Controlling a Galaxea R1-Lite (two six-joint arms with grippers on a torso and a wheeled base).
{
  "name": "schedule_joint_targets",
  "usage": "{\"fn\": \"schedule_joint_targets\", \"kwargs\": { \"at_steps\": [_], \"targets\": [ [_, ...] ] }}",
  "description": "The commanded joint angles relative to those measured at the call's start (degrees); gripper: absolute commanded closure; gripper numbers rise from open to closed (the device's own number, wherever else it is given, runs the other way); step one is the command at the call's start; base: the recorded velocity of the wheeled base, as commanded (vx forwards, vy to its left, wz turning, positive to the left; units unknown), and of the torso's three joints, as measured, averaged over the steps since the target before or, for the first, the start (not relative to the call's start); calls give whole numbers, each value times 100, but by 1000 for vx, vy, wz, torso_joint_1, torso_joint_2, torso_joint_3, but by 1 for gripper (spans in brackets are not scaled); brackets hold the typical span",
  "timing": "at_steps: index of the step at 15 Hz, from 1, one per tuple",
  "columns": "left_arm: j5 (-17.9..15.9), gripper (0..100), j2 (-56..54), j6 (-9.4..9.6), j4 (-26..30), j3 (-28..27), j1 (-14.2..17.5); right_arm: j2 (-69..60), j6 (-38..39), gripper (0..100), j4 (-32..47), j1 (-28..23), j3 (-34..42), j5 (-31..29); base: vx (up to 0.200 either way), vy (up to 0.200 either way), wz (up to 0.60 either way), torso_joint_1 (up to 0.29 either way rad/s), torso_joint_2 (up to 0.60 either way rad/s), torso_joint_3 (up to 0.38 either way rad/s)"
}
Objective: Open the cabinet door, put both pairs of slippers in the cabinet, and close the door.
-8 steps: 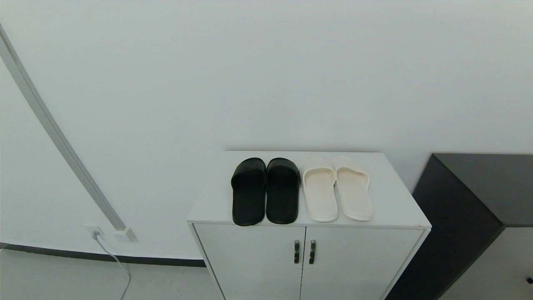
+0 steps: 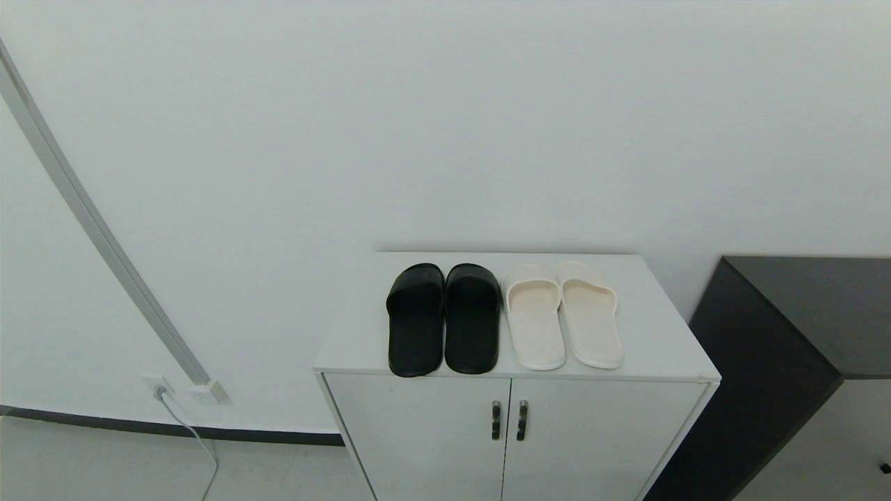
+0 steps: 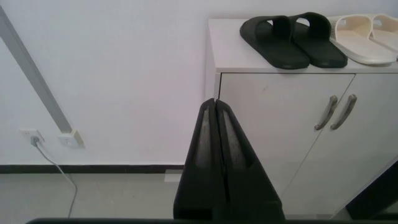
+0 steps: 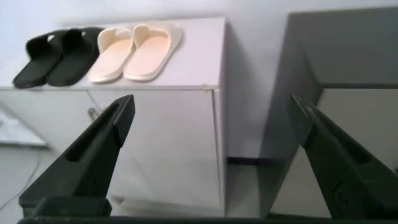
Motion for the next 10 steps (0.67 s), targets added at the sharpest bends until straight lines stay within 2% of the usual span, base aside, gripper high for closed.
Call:
{"fn": "schedule_joint_targets", "kwargs": {
  "at_steps": [1, 2, 4, 5, 6, 10],
  "targets": [
    [3, 100, 7, -2, 2, 1, 4, 2067, 80, 0, -830, 305, -237, 327, 0, 0, 0, 0, 0, 0],
    [3, 100, 7, -11, 2, 1, 4, 3280, 230, 0, -1674, 1290, -553, -183, 0, 0, 0, 0, 0, 0],
    [3, 100, 7, -11, 2, 1, 4, 4203, 907, 0, -2254, 2951, -852, -1581, 0, 0, 0, 0, 0, 0],
    [3, 100, 7, -11, 2, 1, 4, 4695, 1170, 0, -2517, 3548, -1072, -2249, 0, 0, 0, 0, 0, 0],
    [3, 100, 7, -11, 2, 1, 4, 5161, 1249, 0, -2649, 3751, -1344, -2556, 0, 0, 0, 0, 0, 0],
    [3, 100, 7, -11, 2, 1, 4, 6892, 1460, 0, -3176, 3909, -2346, -3215, 0, 0, 0, 0, 0, 0]
  ]
}}
